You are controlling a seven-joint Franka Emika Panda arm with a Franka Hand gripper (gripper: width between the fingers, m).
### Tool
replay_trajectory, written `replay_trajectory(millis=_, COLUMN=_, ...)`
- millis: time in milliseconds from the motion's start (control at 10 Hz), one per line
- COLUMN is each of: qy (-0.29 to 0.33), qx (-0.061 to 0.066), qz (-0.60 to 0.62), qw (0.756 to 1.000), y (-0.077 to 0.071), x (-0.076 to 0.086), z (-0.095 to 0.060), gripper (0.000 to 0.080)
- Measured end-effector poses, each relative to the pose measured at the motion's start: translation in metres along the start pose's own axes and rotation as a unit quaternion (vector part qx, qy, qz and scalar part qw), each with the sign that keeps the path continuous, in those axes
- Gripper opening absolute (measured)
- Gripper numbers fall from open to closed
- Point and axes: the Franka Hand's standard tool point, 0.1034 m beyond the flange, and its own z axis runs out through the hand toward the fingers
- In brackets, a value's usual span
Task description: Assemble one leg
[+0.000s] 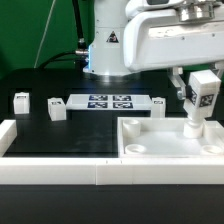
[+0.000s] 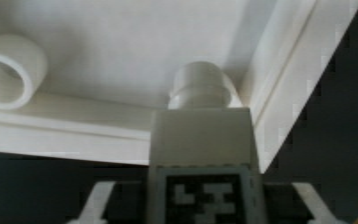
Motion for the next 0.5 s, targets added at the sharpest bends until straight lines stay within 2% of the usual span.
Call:
replay_trajectory(millis=300, qy=0.024, qx=-0.007, qz=-0.003, qw=1.0, y=0.004, x=0.001, z=0.0, gripper=0.0285)
replay_trajectory(millis=400, qy=0.083, qx=-0.025, qz=-0.006, qw=0.996, y=0.01, x=0.002, z=-0.002, gripper=0.0285)
replay_trajectory(millis=500, qy=0.107, qx=-0.033, qz=-0.007, qw=0.994, y=0.011, x=-0.01, z=0.0, gripper=0.0285)
